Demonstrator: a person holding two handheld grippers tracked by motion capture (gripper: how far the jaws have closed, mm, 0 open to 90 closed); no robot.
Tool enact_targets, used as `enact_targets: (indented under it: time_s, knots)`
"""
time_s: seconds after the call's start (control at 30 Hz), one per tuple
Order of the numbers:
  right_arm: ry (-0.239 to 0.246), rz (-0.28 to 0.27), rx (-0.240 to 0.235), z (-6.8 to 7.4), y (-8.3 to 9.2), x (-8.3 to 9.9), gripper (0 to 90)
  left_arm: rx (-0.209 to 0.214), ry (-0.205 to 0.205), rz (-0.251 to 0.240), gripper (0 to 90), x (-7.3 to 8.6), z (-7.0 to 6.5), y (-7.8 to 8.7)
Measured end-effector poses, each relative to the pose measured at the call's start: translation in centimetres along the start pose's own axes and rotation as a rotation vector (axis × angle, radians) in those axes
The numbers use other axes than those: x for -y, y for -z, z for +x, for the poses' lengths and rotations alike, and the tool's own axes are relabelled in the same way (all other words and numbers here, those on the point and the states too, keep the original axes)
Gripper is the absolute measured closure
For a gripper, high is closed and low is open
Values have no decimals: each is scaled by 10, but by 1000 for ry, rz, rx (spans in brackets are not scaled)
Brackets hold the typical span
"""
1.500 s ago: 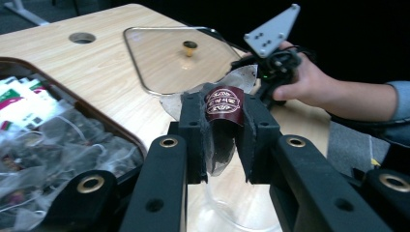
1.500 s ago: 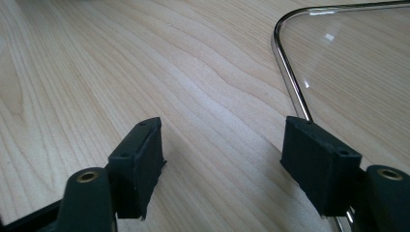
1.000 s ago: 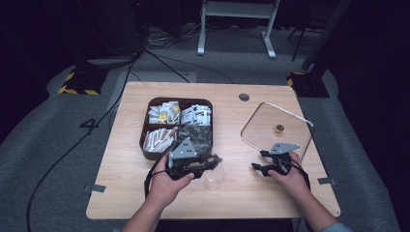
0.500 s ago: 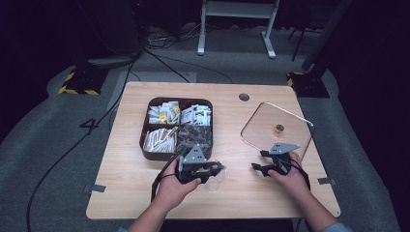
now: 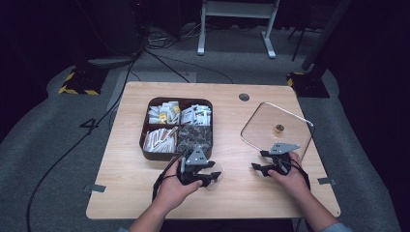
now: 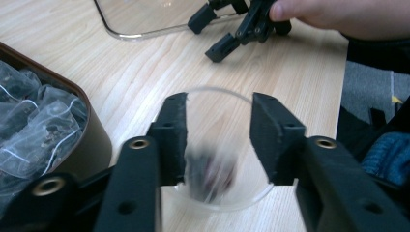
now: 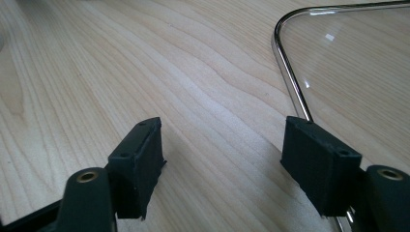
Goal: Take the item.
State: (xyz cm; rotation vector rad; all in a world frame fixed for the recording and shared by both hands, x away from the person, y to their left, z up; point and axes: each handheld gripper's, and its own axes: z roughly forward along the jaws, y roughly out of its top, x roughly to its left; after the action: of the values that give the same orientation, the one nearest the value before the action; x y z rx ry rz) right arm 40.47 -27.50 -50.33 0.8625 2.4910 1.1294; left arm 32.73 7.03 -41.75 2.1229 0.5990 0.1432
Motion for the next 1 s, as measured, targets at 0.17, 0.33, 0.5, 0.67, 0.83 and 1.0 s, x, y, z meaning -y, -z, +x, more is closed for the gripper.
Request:
enact_targets:
  time_s: [0.17,0.33,0.5,0.67,0.83,1.0]
  knots:
    - [0,0,0,0,0,0,312,-9,13,-24,498,1,2,6]
    - [0,0,0,0,0,0,311,-72,30,-71,387,4,5,21]
    - [0,1,0,0,0,0,311,-130,56,-114,354,10,10,37]
    - [1,1,-1,0,0,0,308,-173,70,-113,348,19,14,47]
    - [1,-1,-4,0,-1,-1,306,-209,103,-90,343,32,20,51]
    - [0,2,-6,0,-1,-1,304,-243,132,-69,338,44,26,52]
